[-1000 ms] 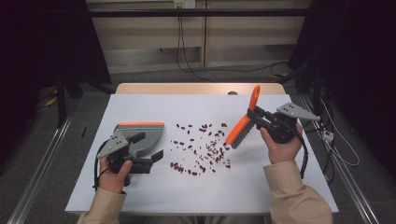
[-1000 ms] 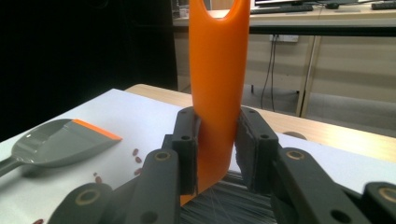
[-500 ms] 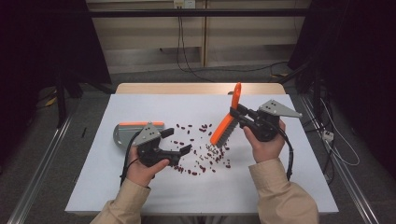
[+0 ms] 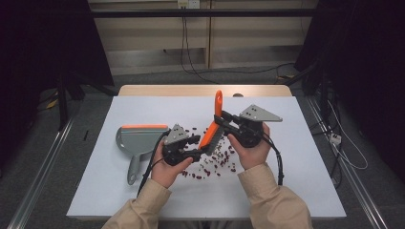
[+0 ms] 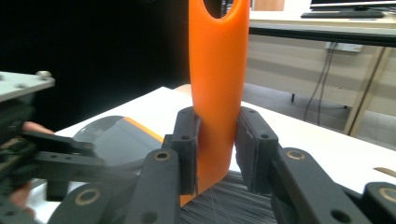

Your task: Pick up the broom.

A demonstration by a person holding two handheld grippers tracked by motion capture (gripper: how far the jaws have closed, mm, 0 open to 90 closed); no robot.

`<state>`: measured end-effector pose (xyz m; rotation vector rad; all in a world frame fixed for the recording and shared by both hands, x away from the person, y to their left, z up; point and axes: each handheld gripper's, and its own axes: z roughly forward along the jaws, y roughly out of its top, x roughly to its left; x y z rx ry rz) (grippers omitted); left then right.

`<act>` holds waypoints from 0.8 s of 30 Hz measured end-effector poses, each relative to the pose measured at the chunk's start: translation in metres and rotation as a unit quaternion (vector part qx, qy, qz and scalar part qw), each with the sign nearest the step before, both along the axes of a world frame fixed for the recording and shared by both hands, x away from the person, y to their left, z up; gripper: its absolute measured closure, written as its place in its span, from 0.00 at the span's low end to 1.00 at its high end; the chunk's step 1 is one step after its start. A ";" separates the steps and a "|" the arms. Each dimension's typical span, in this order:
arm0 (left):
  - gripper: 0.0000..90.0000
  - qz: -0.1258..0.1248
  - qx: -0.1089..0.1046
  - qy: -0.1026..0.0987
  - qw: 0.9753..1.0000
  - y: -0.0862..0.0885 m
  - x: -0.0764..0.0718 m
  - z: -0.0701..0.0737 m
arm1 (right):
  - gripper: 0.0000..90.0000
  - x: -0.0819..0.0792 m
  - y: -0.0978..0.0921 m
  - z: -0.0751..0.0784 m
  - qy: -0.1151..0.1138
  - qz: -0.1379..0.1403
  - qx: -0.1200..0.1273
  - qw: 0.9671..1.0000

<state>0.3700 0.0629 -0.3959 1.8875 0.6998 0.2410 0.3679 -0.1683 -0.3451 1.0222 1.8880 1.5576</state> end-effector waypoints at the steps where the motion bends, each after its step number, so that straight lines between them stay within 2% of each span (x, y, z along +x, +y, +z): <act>1: 0.57 0.000 0.003 0.001 1.000 -0.001 0.001 -0.001 | 0.79 0.000 0.000 0.000 0.000 0.000 0.000 1.000; 2: 0.64 0.001 0.005 0.000 1.000 -0.001 0.001 -0.002 | 0.79 0.000 0.006 -0.001 0.003 0.007 -0.001 1.000; 3: 0.64 0.003 0.007 -0.001 1.000 -0.001 0.001 -0.002 | 0.79 0.000 0.006 -0.001 0.003 0.007 -0.001 1.000; 4: 0.78 0.001 0.011 -0.001 1.000 -0.001 0.000 -0.002 | 0.79 0.000 0.012 -0.002 0.004 0.009 -0.003 1.000; 6: 0.78 0.017 0.026 -0.009 0.999 0.001 -0.002 -0.002 | 0.78 0.001 0.016 -0.003 0.008 0.009 -0.002 1.000; 10: 0.79 0.032 0.025 -0.005 0.999 0.005 -0.003 -0.003 | 0.78 0.005 0.019 -0.006 0.021 0.006 0.008 1.000; 11: 0.79 0.036 0.023 -0.002 0.999 0.006 -0.003 -0.004 | 0.75 0.006 0.019 -0.007 0.026 0.002 0.006 1.000; 12: 0.79 0.043 0.023 0.000 0.999 0.008 -0.002 -0.004 | 0.59 0.005 0.020 -0.009 0.020 -0.016 0.008 1.000; 13: 0.79 0.049 0.021 0.001 0.999 0.010 -0.001 -0.005 | 0.59 0.005 0.020 -0.009 0.020 -0.016 0.008 1.000; 14: 0.79 0.054 0.018 0.002 0.998 0.012 -0.001 -0.006 | 0.48 0.004 0.021 -0.011 0.027 -0.026 0.009 0.999; 15: 0.79 0.060 0.016 0.002 0.998 0.014 0.000 -0.007 | 0.44 0.004 0.021 -0.013 0.034 -0.030 0.009 0.999; 16: 0.79 0.067 0.018 -0.005 0.998 0.017 0.001 -0.006 | 0.44 0.004 0.021 -0.013 0.034 -0.030 0.009 0.999; 18: 0.79 0.076 0.009 -0.004 0.997 0.020 0.000 -0.005 | 0.40 0.002 0.023 -0.017 0.048 -0.030 0.019 0.998; 21: 0.79 0.088 0.007 -0.010 0.996 0.022 -0.001 -0.003 | 0.32 0.001 0.028 -0.022 0.058 -0.030 0.024 0.998; 22: 0.79 0.092 0.007 -0.014 0.996 0.021 -0.002 -0.003 | 0.31 0.000 0.033 -0.025 0.071 -0.028 0.028 0.997; 24: 0.79 0.098 0.005 -0.021 0.995 0.021 -0.003 -0.002 | 0.30 0.001 0.036 -0.027 0.075 -0.026 0.031 0.996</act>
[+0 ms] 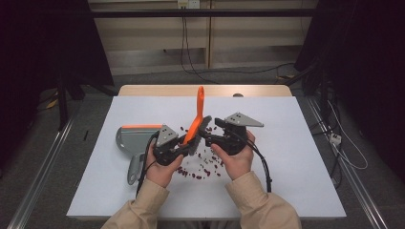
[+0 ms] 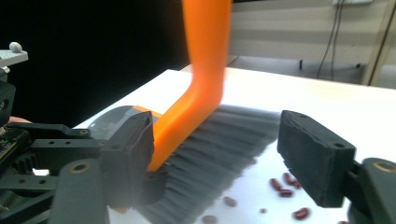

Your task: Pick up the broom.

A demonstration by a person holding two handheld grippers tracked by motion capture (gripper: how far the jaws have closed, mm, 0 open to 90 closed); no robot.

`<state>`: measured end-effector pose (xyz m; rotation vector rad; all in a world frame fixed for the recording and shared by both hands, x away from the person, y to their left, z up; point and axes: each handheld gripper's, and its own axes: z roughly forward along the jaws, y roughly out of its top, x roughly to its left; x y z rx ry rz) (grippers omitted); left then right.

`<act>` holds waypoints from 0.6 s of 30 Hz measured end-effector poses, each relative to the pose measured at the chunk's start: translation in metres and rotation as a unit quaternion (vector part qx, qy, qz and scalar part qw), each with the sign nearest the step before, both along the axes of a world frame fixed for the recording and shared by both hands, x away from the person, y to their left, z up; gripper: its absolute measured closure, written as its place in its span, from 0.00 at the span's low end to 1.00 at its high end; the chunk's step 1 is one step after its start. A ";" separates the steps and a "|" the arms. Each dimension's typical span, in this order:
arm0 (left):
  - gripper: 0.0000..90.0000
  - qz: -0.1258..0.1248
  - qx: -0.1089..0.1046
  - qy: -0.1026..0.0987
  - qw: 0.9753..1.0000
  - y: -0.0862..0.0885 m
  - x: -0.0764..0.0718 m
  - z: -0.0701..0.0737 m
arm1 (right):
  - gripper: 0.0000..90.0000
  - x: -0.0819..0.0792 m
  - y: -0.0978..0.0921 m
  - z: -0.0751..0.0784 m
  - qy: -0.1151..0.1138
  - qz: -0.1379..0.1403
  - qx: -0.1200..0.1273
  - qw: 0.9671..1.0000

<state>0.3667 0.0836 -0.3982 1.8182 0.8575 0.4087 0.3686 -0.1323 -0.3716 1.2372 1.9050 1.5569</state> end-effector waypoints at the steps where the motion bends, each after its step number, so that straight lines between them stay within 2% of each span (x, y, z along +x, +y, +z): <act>1: 0.79 0.001 0.004 -0.004 1.000 0.000 -0.001 0.001 | 0.30 0.000 0.003 -0.001 0.003 0.003 0.007 1.000; 4: 0.79 0.005 0.008 -0.020 1.000 -0.002 -0.004 0.002 | 0.31 0.001 0.011 -0.003 0.012 0.003 0.020 1.000; 5: 0.79 0.005 0.015 -0.029 0.999 -0.003 -0.006 0.003 | 0.31 0.002 0.015 -0.005 0.020 -0.003 0.024 0.999; 6: 0.79 0.006 0.018 -0.035 0.999 -0.004 -0.007 0.003 | 0.32 0.003 0.017 -0.005 0.029 -0.005 0.033 0.999; 7: 0.79 0.005 0.021 -0.040 0.999 -0.005 -0.009 0.003 | 0.35 0.005 0.022 -0.007 0.044 0.000 0.051 0.998; 9: 0.79 0.008 0.025 -0.050 0.998 -0.008 -0.013 0.002 | 0.33 0.006 0.025 -0.007 0.048 -0.007 0.053 0.997; 11: 0.78 0.010 0.026 -0.061 0.998 -0.010 -0.015 0.001 | 0.34 0.009 0.027 -0.007 0.065 -0.022 0.072 0.995; 12: 0.78 0.010 0.031 -0.067 0.997 -0.011 -0.017 0.001 | 0.34 0.009 0.027 -0.007 0.065 -0.022 0.072 0.995; 13: 0.77 0.012 0.034 -0.076 0.996 -0.014 -0.019 0.001 | 0.38 0.010 0.028 -0.007 0.079 -0.030 0.083 0.993; 16: 0.77 0.010 0.042 -0.093 0.995 -0.018 -0.024 0.004 | 0.43 0.011 0.029 -0.006 0.085 -0.041 0.077 0.993; 17: 0.76 0.007 0.047 -0.095 0.994 -0.019 -0.025 0.005 | 0.46 0.011 0.030 -0.005 0.089 -0.050 0.075 0.992; 18: 0.75 0.006 0.041 -0.090 0.995 -0.021 -0.025 0.004 | 0.48 0.011 0.030 -0.004 0.091 -0.049 0.074 0.992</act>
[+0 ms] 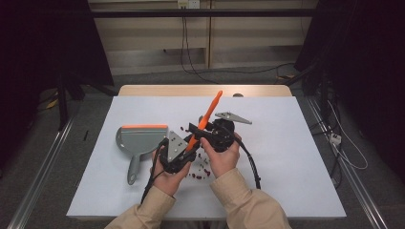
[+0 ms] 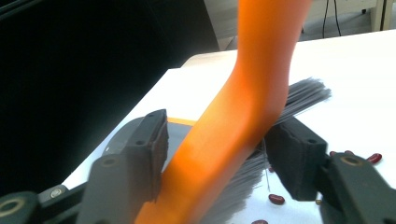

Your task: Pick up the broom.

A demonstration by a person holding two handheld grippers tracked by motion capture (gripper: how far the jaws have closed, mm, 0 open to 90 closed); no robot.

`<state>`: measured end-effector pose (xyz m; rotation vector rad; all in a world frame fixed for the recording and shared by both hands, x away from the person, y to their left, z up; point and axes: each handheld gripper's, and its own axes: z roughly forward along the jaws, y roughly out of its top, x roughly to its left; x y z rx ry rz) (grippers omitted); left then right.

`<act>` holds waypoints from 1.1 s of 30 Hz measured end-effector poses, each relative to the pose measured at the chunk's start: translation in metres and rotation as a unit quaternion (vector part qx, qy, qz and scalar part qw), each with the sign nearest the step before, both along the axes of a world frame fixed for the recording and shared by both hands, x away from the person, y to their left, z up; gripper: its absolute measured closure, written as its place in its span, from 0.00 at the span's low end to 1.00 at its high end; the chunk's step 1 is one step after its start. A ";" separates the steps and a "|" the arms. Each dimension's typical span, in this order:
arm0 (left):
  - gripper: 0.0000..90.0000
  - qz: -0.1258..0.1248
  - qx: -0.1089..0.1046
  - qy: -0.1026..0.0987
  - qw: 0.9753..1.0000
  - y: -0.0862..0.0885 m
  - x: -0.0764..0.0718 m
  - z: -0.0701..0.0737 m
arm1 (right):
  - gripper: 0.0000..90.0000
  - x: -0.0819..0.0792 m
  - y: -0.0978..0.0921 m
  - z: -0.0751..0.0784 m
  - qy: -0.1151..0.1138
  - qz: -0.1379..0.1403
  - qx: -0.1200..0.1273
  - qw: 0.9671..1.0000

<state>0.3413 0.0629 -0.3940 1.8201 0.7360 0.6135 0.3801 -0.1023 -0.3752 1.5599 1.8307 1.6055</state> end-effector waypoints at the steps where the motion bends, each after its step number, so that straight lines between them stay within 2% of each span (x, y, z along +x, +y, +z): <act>1: 0.74 -0.001 0.001 -0.002 1.000 -0.002 0.000 -0.001 | 0.51 0.000 0.000 0.001 0.004 0.001 0.001 1.000; 2: 0.69 0.001 0.007 -0.007 1.000 -0.003 -0.001 -0.001 | 0.60 0.000 0.000 0.002 0.014 0.008 0.013 1.000; 3: 0.69 -0.001 0.012 -0.006 1.000 -0.003 0.000 -0.001 | 0.60 0.000 0.000 0.002 0.014 0.008 0.013 1.000; 4: 0.64 0.001 0.010 -0.003 1.000 -0.003 0.001 -0.001 | 0.67 0.000 -0.001 0.002 0.019 0.013 0.021 1.000; 5: 0.64 -0.001 0.004 0.001 1.000 -0.002 0.002 -0.002 | 0.67 0.000 -0.001 0.002 0.019 0.013 0.021 1.000; 7: 0.61 -0.013 -0.013 0.017 1.000 0.000 0.006 -0.002 | 0.78 0.003 -0.005 0.001 0.021 0.017 0.044 0.999; 8: 0.57 -0.011 -0.022 0.021 0.999 0.002 0.006 -0.001 | 0.79 0.005 -0.009 0.002 0.005 0.015 0.025 1.000; 9: 0.57 -0.009 -0.022 0.025 0.999 0.003 0.007 -0.001 | 0.79 0.005 -0.009 0.002 0.005 0.015 0.025 1.000; 10: 0.50 -0.011 -0.026 0.038 0.999 0.007 0.010 0.000 | 0.79 0.006 -0.012 0.002 0.004 0.016 0.021 1.000; 12: 0.38 -0.008 -0.038 0.050 0.998 0.013 0.014 0.001 | 0.79 0.008 -0.020 0.002 0.001 0.016 0.018 1.000; 13: 0.36 -0.011 -0.042 0.056 0.997 0.015 0.016 0.001 | 0.79 0.009 -0.024 0.002 -0.006 0.017 0.011 1.000; 14: 0.34 -0.012 -0.049 0.060 0.997 0.017 0.018 0.000 | 0.79 0.009 -0.029 0.004 -0.010 0.017 0.004 1.000; 16: 0.27 -0.015 -0.046 0.064 0.997 0.020 0.020 0.001 | 0.78 0.010 -0.037 0.005 -0.014 0.022 0.002 1.000; 21: 0.18 -0.029 -0.051 0.073 0.996 0.029 0.024 0.004 | 0.78 0.009 -0.056 0.007 -0.016 0.031 -0.029 0.999; 24: 0.13 -0.032 -0.062 0.080 0.994 0.036 0.025 0.006 | 0.79 0.008 -0.067 0.009 -0.019 0.037 -0.046 0.998; 27: 0.09 -0.036 -0.063 0.083 0.994 0.045 0.026 0.009 | 0.78 0.008 -0.081 0.012 -0.019 0.036 -0.050 0.998; 30: 0.07 -0.045 -0.067 0.087 0.993 0.055 0.028 0.011 | 0.78 0.008 -0.092 0.014 -0.022 0.039 -0.064 0.997; 33: 0.06 -0.047 -0.065 0.085 0.993 0.067 0.029 0.014 | 0.78 0.009 -0.101 0.017 -0.021 0.041 -0.082 0.996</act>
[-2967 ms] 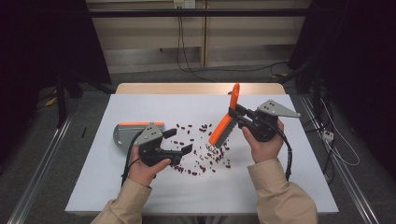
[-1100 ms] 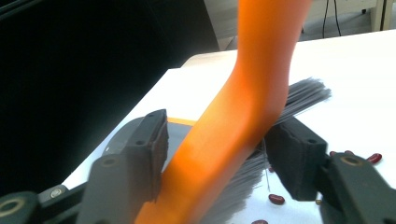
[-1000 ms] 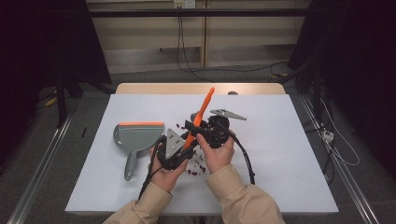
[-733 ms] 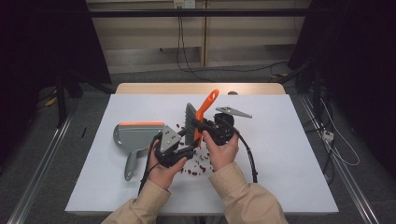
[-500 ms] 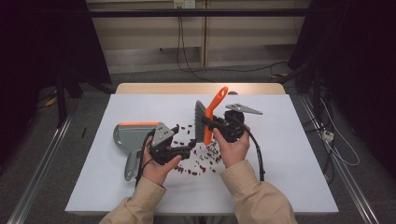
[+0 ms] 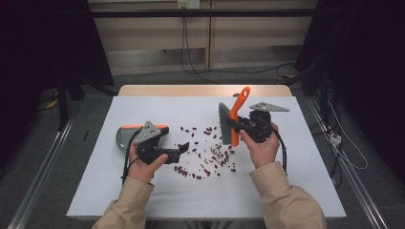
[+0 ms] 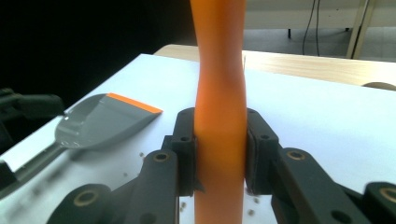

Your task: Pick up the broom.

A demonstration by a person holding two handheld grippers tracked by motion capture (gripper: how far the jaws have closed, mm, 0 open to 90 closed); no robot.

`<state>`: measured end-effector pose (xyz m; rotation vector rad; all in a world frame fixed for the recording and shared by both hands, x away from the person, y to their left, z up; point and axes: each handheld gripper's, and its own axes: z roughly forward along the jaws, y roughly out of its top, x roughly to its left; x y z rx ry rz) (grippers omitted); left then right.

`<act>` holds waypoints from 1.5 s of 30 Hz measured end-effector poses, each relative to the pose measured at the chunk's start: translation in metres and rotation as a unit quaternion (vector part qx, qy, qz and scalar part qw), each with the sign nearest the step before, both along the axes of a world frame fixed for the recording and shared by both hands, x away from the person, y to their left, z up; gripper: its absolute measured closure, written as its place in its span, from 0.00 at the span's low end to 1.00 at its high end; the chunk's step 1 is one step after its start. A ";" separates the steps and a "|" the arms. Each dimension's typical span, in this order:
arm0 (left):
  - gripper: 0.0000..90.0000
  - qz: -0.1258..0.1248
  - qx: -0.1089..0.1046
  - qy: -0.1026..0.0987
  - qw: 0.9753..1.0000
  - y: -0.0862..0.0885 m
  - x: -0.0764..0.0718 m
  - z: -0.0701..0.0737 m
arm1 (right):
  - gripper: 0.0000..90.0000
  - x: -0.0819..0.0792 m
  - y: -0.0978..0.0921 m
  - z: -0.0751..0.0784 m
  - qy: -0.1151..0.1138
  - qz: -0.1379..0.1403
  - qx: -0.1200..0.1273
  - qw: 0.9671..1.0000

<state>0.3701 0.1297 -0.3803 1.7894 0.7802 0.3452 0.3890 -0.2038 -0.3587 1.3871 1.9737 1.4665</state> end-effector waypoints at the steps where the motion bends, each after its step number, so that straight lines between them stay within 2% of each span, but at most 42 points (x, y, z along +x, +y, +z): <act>1: 0.06 0.000 0.003 -0.003 1.000 0.004 0.000 0.000 | 0.78 0.000 -0.003 0.001 0.001 0.000 -0.003 1.000; 7: 0.05 -0.001 0.005 -0.001 1.000 0.027 0.001 -0.002 | 0.78 0.000 -0.021 0.000 0.011 -0.004 -0.021 1.000; 8: 0.05 0.002 -0.001 0.000 1.000 0.029 0.000 -0.002 | 0.78 0.000 -0.024 -0.001 0.013 -0.005 -0.023 1.000; 10: 0.05 0.002 0.000 -0.005 1.000 0.035 0.000 -0.003 | 0.78 0.001 -0.027 -0.002 0.014 -0.005 -0.028 0.999; 15: 0.05 0.003 -0.007 -0.003 1.000 0.046 0.000 -0.005 | 0.79 0.001 -0.032 -0.003 0.020 -0.007 -0.039 0.999; 26: 0.05 0.002 -0.005 0.003 1.000 0.070 -0.006 -0.013 | 0.79 0.003 -0.051 -0.004 0.033 -0.022 -0.059 0.997; 34: 0.05 0.006 0.001 0.000 1.000 0.081 -0.008 -0.018 | 0.79 0.005 -0.063 -0.007 0.049 -0.030 -0.076 0.995; 45: 0.05 0.010 0.000 -0.002 1.000 0.091 -0.012 -0.022 | 0.78 0.013 -0.060 -0.019 0.083 -0.029 -0.105 0.991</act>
